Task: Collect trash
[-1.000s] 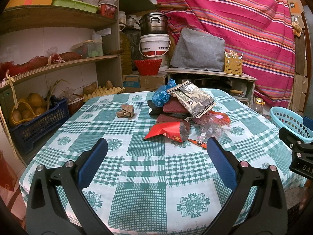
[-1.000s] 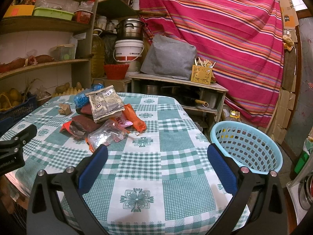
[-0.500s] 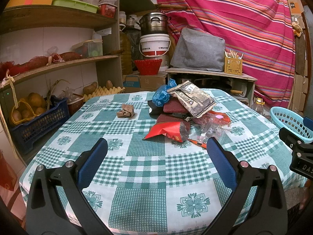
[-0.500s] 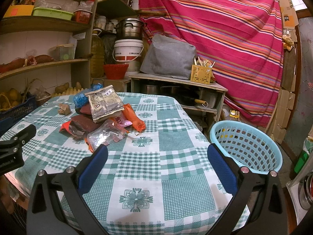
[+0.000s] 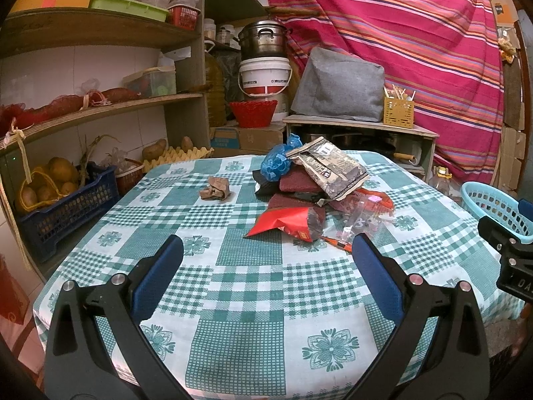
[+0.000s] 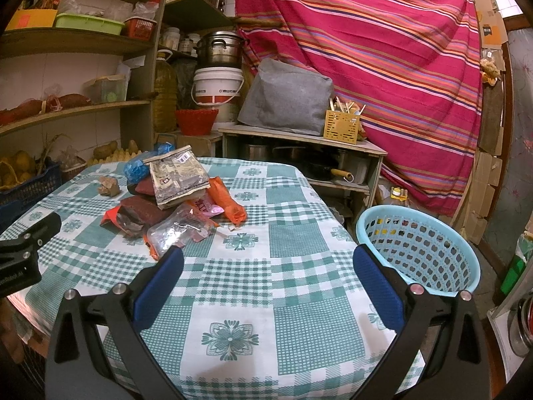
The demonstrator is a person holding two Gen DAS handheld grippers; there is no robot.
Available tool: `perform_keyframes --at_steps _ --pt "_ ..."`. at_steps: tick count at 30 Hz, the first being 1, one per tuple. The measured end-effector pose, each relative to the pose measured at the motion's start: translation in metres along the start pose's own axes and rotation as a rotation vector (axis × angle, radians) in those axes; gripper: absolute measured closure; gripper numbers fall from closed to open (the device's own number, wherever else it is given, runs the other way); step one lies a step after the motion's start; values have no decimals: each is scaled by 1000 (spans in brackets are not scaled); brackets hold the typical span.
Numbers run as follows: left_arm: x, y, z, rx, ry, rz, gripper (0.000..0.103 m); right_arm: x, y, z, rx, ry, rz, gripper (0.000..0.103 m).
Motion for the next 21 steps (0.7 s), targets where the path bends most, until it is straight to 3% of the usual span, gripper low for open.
perform_keyframes --at_steps 21 --pt "3 4 2 0 2 -5 5 1 -6 5 6 0 3 4"
Point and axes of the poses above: each gripper's, at about its wrist camera, not at the fingertips, and z roughly the way its jaws point, y to its left, x to its underside, the point moved 9 cm from there along z, roughly the way its jaws point, and after that the axes turned 3 degrees about y, right-handed, at the moved point
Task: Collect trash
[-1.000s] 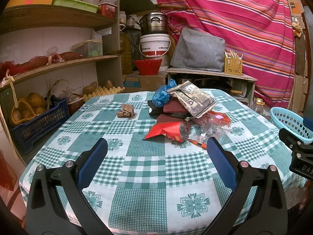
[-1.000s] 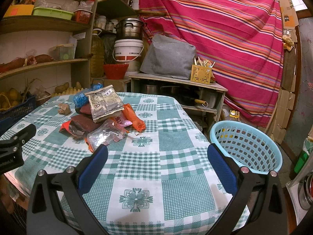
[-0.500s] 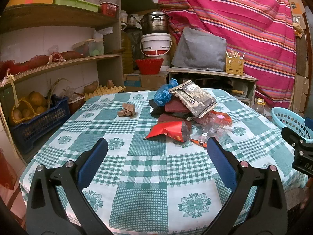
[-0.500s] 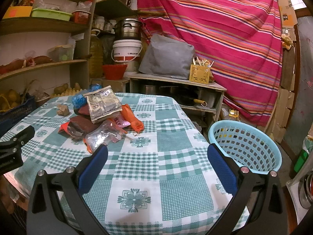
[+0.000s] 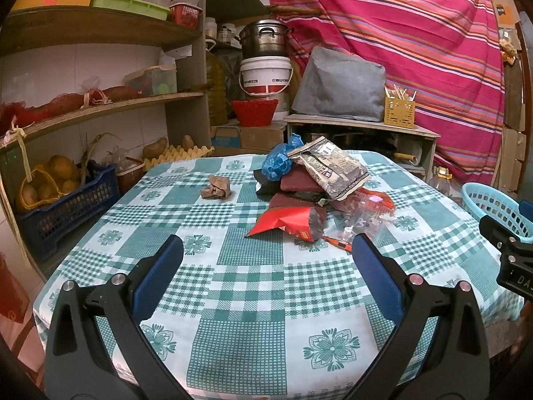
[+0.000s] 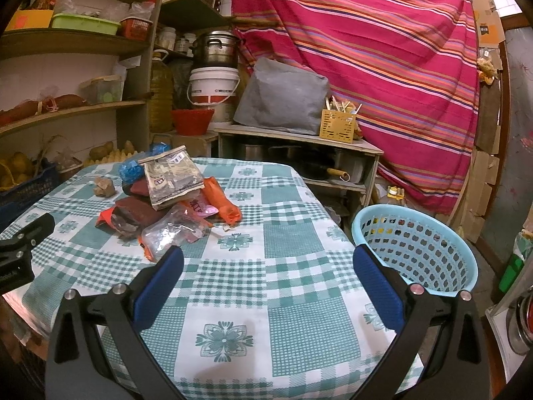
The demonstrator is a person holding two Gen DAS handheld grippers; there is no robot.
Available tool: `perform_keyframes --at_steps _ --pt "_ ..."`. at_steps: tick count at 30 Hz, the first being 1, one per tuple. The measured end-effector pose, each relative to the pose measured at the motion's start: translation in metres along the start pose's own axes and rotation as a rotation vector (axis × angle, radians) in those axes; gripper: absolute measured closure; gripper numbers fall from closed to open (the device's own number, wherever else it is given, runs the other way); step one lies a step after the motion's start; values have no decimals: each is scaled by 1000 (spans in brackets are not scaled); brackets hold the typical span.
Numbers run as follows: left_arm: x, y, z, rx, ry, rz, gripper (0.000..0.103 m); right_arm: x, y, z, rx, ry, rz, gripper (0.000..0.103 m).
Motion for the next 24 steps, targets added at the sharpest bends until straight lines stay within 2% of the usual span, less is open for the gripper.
perform_keyframes --at_steps 18,24 --pt "-2 0 -3 7 8 -6 5 1 -6 1 8 8 8 4" --pt "0 5 6 3 48 -24 5 0 -12 3 37 11 8 4"
Point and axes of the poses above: each gripper's, at about its wrist camera, not at the fingertips, and z roughly the way its jaws point, y to its left, x to its underside, the point moved 9 cm from there along z, roughly the way its jaws point, and after that the axes turned 3 degrees about y, right-handed, at the moved point
